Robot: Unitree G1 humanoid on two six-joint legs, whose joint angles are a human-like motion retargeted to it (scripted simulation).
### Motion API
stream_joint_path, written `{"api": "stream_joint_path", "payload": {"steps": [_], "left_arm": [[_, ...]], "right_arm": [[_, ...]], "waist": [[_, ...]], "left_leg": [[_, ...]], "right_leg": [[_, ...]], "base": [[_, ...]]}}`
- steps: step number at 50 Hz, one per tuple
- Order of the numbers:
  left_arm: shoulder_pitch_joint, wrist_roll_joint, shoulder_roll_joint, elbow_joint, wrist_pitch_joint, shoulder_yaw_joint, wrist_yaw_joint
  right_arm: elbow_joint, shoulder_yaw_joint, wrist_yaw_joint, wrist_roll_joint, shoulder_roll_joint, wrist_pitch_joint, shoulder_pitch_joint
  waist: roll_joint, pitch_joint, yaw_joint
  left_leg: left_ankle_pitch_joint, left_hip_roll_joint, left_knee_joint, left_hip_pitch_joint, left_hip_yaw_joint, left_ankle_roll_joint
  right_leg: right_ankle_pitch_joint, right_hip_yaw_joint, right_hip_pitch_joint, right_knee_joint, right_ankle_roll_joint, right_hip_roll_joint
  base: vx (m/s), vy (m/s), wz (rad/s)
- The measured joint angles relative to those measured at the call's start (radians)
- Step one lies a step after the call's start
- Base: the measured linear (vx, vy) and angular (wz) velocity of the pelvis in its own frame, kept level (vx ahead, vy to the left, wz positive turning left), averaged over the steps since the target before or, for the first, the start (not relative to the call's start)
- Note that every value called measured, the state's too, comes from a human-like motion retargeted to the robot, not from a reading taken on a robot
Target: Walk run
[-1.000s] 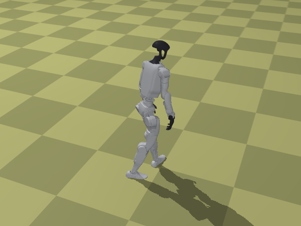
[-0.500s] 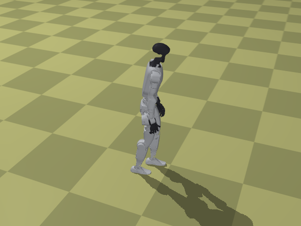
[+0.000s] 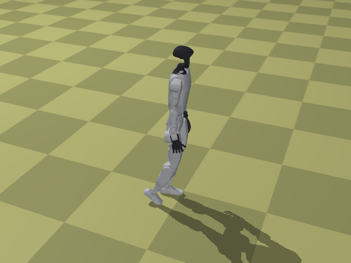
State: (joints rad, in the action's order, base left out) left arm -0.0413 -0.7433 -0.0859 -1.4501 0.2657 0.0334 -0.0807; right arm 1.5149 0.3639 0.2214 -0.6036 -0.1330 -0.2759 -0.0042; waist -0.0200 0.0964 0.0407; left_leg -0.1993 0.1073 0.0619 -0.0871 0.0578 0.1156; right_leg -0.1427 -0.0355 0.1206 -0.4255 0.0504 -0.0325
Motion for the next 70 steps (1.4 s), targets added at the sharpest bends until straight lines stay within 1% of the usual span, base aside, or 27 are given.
{"api": "stream_joint_path", "payload": {"steps": [3, 5, 6, 8, 10, 12, 16, 22, 25, 28, 30, 33, 35, 38, 40, 41, 42, 43, 45, 47, 50, 55, 58, 62, 65, 67, 70], "left_arm": [[-0.019, -0.004, -0.01, -0.01, -0.002, 0.048, -0.01], [-0.026, -0.01, -0.024, -0.025, -0.012, 0.077, -0.016], [-0.026, -0.009, -0.035, -0.04, -0.021, 0.085, -0.021], [-0.028, 0.008, -0.054, -0.068, -0.044, 0.102, -0.03], [-0.031, 0.055, -0.065, -0.091, -0.056, 0.134, -0.053], [-0.043, 0.137, -0.059, -0.1, -0.037, 0.167, -0.084], [-0.049, 0.278, -0.043, -0.095, -0.003, 0.237, -0.095], [-0.01, 0.294, -0.075, -0.083, -0.009, 0.216, -0.144], [0.017, 0.269, -0.085, -0.067, -0.011, 0.196, -0.152], [0.046, 0.25, -0.088, -0.045, -0.015, 0.173, -0.108], [0.06, 0.231, -0.087, -0.031, -0.031, 0.155, -0.065], [0.062, 0.191, -0.08, -0.009, -0.056, 0.139, 0.036], [0.064, 0.17, -0.074, 0.003, -0.071, 0.145, 0.102], [0.031, 0.186, -0.07, -0.005, -0.077, 0.146, 0.143], [0.016, 0.204, -0.079, -0.015, -0.076, 0.131, 0.129], [0.012, 0.193, -0.086, -0.017, -0.081, 0.126, 0.123], [0.009, 0.175, -0.092, -0.018, -0.087, 0.126, 0.119], [0.005, 0.144, -0.097, -0.015, -0.095, 0.135, 0.12], [-0.008, 0.076, -0.102, -0.01, -0.109, 0.147, 0.126], [-0.026, 0.025, -0.101, -0.014, -0.117, 0.157, 0.132], [-0.065, -0.01, -0.102, -0.018, -0.113, 0.156, 0.144], [-0.124, -0.066, -0.084, -0.033, -0.129, 0.181, 0.153], [-0.171, -0.083, -0.064, -0.047, -0.144, 0.208, 0.157], [-0.239, -0.097, -0.037, -0.072, -0.163, 0.259, 0.164], [-0.27, -0.098, -0.024, -0.1, -0.187, 0.293, 0.171], [-0.28, -0.096, -0.022, -0.125, -0.191, 0.312, 0.162], [-0.276, -0.085, -0.031, -0.164, -0.193, 0.345, 0.113]], "right_arm": [[-0.006, 0.021, -0.044, 0.0, 0.005, -0.002, -0.002], [0.004, 0.037, -0.075, 0.018, 0.013, 0.004, -0.005], [0.017, 0.047, -0.086, 0.035, 0.017, 0.006, -0.005], [0.043, 0.064, -0.094, 0.068, 0.023, 0.009, 0.0], [0.072, 0.076, -0.078, 0.099, 0.022, 0.01, 0.006], [0.098, 0.098, -0.049, 0.123, 0.023, 0.01, 0.022], [0.141, 0.106, -0.041, 0.114, 0.015, 0.029, 0.047], [0.185, 0.099, -0.065, 0.059, 0.026, 0.055, 0.095], [0.185, 0.089, -0.048, 0.034, 0.038, 0.071, 0.113], [0.185, 0.088, -0.026, 0.027, 0.043, 0.086, 0.117], [0.185, 0.096, -0.015, 0.037, 0.043, 0.088, 0.12], [0.185, 0.108, -0.008, 0.063, 0.037, 0.078, 0.126], [0.185, 0.114, -0.005, 0.081, 0.026, 0.076, 0.106], [0.185, 0.099, -0.02, 0.083, -0.014, 0.08, 0.05], [0.168, 0.093, -0.038, 0.071, -0.034, 0.072, 0.004], [0.15, 0.088, -0.051, 0.063, -0.039, 0.072, -0.022], [0.134, 0.079, -0.064, 0.052, -0.045, 0.075, -0.051], [0.121, 0.066, -0.079, 0.038, -0.052, 0.081, -0.085], [0.095, 0.058, -0.09, 0.011, -0.062, 0.089, -0.145], [0.071, 0.06, -0.091, -0.002, -0.068, 0.095, -0.193], [0.031, 0.034, -0.072, 0.021, -0.066, 0.087, -0.252], [-0.051, 0.015, -0.016, 0.051, -0.059, 0.062, -0.313], [-0.081, 0.011, -0.014, 0.043, -0.051, 0.047, -0.316], [-0.063, 0.012, -0.033, 0.023, -0.039, 0.034, -0.288], [-0.004, 0.017, -0.049, 0.001, -0.035, 0.029, -0.252], [0.054, 0.019, -0.072, -0.018, -0.036, 0.033, -0.216], [0.135, 0.021, -0.157, -0.054, -0.041, 0.053, -0.136]], "waist": [[-0.028, 0.001, -0.058], [-0.038, -0.006, -0.08], [-0.036, -0.009, -0.093], [-0.022, -0.013, -0.089], [0.017, -0.015, -0.042], [-0.019, -0.028, -0.163], [-0.003, -0.044, -0.214], [0.004, -0.065, -0.263], [-0.008, -0.073, -0.27], [-0.022, -0.069, -0.264], [-0.033, -0.061, -0.259], [-0.047, -0.057, -0.259], [-0.045, -0.059, -0.224], [-0.018, -0.055, -0.231], [-0.013, -0.061, -0.299], [-0.039, -0.077, -0.401], [-0.042, -0.08, -0.435], [0.002, -0.059, -0.334], [0.052, -0.051, -0.233], [0.046, -0.058, -0.272], [0.056, -0.061, -0.218], [0.027, -0.091, -0.156], [0.008, -0.101, -0.131], [0.017, -0.098, -0.115], [0.027, -0.092, -0.097], [0.05, -0.073, -0.056], [0.076, -0.05, -0.01]], "left_leg": [[-0.018, -0.023, -0.004, 0.013, -0.024, -0.004], [-0.031, -0.036, -0.004, 0.022, -0.023, -0.006], [-0.034, -0.035, -0.004, 0.026, -0.026, -0.007], [-0.045, -0.027, -0.006, 0.039, -0.003, -0.007], [-0.059, 0.003, -0.017, 0.055, 0.066, -0.005], [-0.062, -0.012, -0.001, 0.065, -0.045, -0.012], [-0.084, 0.022, -0.008, 0.108, -0.062, -0.018], [-0.116, 0.032, -0.013, 0.175, -0.103, -0.036], [-0.129, 0.015, -0.008, 0.196, -0.112, -0.047], [-0.121, 0.004, 0.009, 0.2, -0.11, -0.051], [-0.091, -0.004, 0.028, 0.201, -0.115, -0.063], [0.023, -0.024, 0.081, 0.219, -0.133, -0.107], [0.132, -0.034, 0.129, 0.219, -0.104, -0.136], [0.395, -0.022, 0.323, 0.164, -0.056, -0.166], [0.502, -0.029, 0.526, 0.078, -0.077, -0.173], [0.516, -0.037, 0.658, 0.005, -0.179, -0.156], [0.508, -0.039, 0.746, -0.048, -0.208, -0.14], [0.456, -0.027, 0.746, -0.062, -0.089, -0.126], [0.362, -0.014, 0.744, -0.095, 0.026, -0.118], [0.293, 0.004, 0.749, -0.162, -0.014, -0.107], [0.223, 0.015, 0.619, -0.225, 0.032, -0.088], [0.2, -0.001, 0.299, -0.297, 0.095, -0.079], [0.154, 0.011, 0.119, -0.318, 0.131, -0.084], [0.069, 0.05, -0.064, -0.336, 0.222, -0.11], [0.056, 0.053, -0.095, -0.314, 0.299, -0.098], [0.071, 0.045, -0.049, -0.304, 0.312, -0.022], [0.154, 0.062, -0.036, -0.269, 0.292, 0.039]], "right_leg": [[-0.078, -0.096, 0.089, -0.167, 0.051, 0.022], [-0.053, -0.164, 0.134, -0.258, 0.029, 0.044], [-0.008, -0.181, 0.156, -0.278, 0.017, 0.053], [0.034, -0.168, 0.187, -0.272, 0.008, 0.049], [0.041, -0.09, 0.204, -0.208, 0.013, 0.022], [0.054, -0.162, 0.248, -0.157, 0.056, 0.054], [0.059, -0.148, 0.28, 0.057, 0.067, 0.104], [0.003, -0.184, 0.342, 0.323, 0.014, 0.158], [0.02, -0.233, 0.365, 0.402, 0.001, 0.16], [0.038, -0.319, 0.354, 0.399, -0.038, 0.177], [0.039, -0.369, 0.33, 0.375, -0.076, 0.182], [-0.031, -0.401, 0.275, 0.393, -0.096, 0.164], [-0.017, -0.345, 0.255, 0.39, -0.105, 0.142], [0.021, -0.316, 0.192, 0.389, -0.11, 0.163], [0.032, -0.351, 0.168, 0.38, -0.126, 0.194], [0.027, -0.443, 0.14, 0.392, -0.129, 0.203], [0.036, -0.467, 0.118, 0.4, -0.131, 0.204], [0.075, -0.359, 0.107, 0.399, -0.132, 0.187], [0.115, -0.249, 0.085, 0.399, -0.154, 0.155], [0.125, -0.275, 0.058, 0.402, -0.167, 0.143], [0.165, -0.205, 0.022, 0.393, -0.184, 0.104], [0.23, -0.159, -0.057, 0.39, -0.208, 0.008], [0.273, -0.145, -0.115, 0.394, -0.215, -0.044], [0.324, -0.148, -0.182, 0.389, -0.207, -0.069], [0.347, -0.155, -0.218, 0.369, -0.199, -0.086], [0.335, -0.137, -0.229, 0.347, -0.174, -0.079], [0.246, -0.15, -0.253, 0.301, -0.107, -0.064]], "base": [[0.18, -0.02, 0.22], [0.17, -0.07, -0.21], [0.15, -0.09, 0.01], [0.19, -0.1, -0.57], [0.2, -0.08, -0.68], [0.27, -0.07, 1.58], [0.28, -0.1, 0.46], [0.36, -0.2, 0.36], [0.4, -0.28, 0.16], [0.47, -0.34, 0.08], [0.5, -0.33, 0.3], [0.58, -0.38, 0.27], [0.55, -0.39, -0.54], [0.69, -0.36, -0.33], [0.57, -0.3, 1.36], [0.5, -0.38, 2.33], [0.51, -0.47, -0.03], [0.46, -0.43, -2.72], [0.43, -0.3, -2.84], [0.5, -0.22, -0.37], [0.53, -0.22, -1.14], [0.58, -0.18, -0.75], [0.59, -0.13, -0.44], [0.82, -0.13, -0.05], [0.88, -0.1, -0.04], [0.92, -0.08, -0.57], [1.01, -0.06, 0.01]]}}
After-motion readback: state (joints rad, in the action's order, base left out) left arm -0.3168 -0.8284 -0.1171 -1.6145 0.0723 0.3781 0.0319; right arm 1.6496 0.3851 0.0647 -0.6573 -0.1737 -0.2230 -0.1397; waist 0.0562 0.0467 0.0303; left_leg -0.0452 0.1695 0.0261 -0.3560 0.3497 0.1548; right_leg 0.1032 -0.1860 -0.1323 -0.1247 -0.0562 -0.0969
